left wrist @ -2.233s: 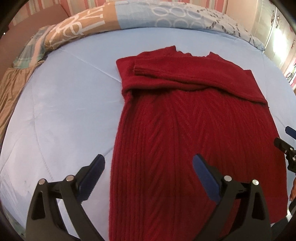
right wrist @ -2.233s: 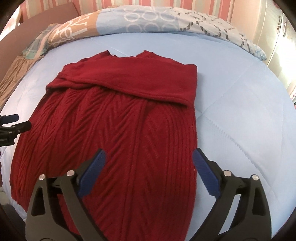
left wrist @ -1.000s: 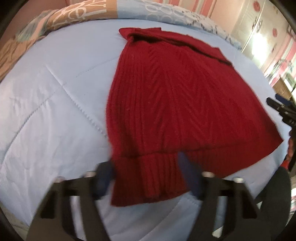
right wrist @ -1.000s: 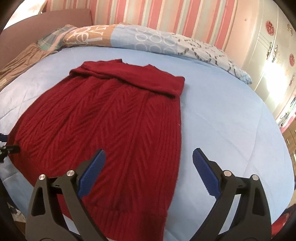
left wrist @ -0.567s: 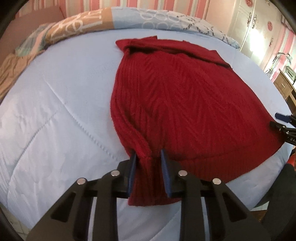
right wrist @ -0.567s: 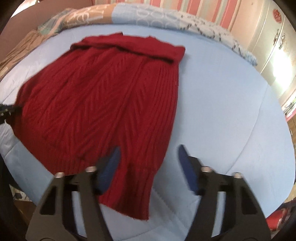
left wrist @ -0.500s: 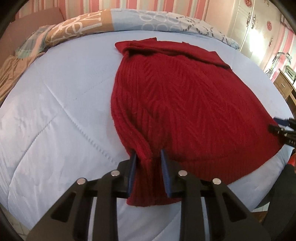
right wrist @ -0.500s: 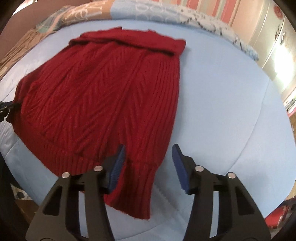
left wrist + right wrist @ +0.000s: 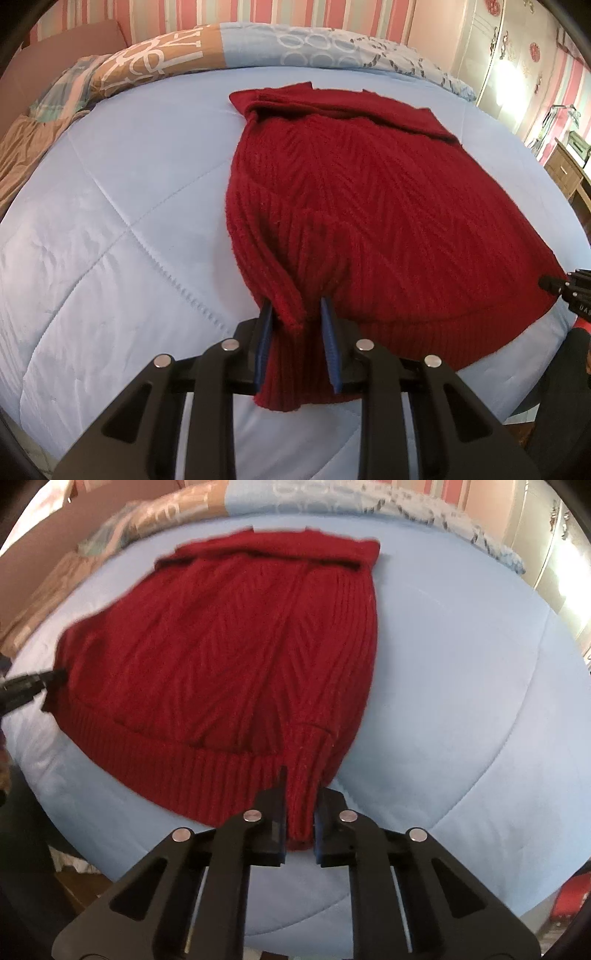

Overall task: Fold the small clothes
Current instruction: 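Close both grippers on the ribbed hem of the red sweater, then lift the held hem with both grippers and fold it up onto the collar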

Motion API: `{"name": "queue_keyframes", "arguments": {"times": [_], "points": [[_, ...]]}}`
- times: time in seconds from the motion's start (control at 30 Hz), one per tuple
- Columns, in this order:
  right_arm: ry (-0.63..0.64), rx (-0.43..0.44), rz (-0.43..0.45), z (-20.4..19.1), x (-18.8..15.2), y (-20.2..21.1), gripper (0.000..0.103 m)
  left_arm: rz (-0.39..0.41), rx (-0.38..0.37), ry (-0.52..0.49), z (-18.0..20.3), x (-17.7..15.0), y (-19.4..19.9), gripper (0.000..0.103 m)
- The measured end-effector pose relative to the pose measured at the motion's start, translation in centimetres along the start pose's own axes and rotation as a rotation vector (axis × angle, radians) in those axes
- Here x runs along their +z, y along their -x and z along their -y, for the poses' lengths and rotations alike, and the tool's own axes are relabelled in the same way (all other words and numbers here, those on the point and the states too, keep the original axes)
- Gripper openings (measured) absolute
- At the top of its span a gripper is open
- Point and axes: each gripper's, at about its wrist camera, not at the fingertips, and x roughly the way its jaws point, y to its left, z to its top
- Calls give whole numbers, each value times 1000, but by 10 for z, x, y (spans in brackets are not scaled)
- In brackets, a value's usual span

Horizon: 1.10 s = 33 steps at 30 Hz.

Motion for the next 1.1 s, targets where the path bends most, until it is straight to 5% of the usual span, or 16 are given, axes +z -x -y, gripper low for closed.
{"name": "queue_keyframes", "arguments": {"times": [0.3, 0.37, 0.47, 0.6, 0.67, 0.7, 1.0, 1.1], "points": [[17, -17, 264, 6, 54, 40, 10, 181, 49, -10, -5, 41, 30, 26], [35, -41, 309, 7, 72, 40, 10, 224, 93, 8, -11, 59, 27, 13], [60, -51, 345, 8, 99, 33, 10, 231, 88, 59, -29, 83, 19, 12], [100, -52, 341, 3, 114, 31, 10, 164, 1, 107, -50, 88, 19, 20], [109, -51, 323, 1, 110, 31, 10, 123, -4, 77, -52, 73, 23, 62], [110, -54, 311, 1, 107, 29, 10, 101, -10, 74, -52, 65, 24, 68], [78, -68, 274, -2, 90, 23, 10, -165, -212, 208, -41, -7, -16, 76], [91, -76, 272, -4, 87, 24, 10, -219, -198, 197, -33, -14, -26, 74]]}}
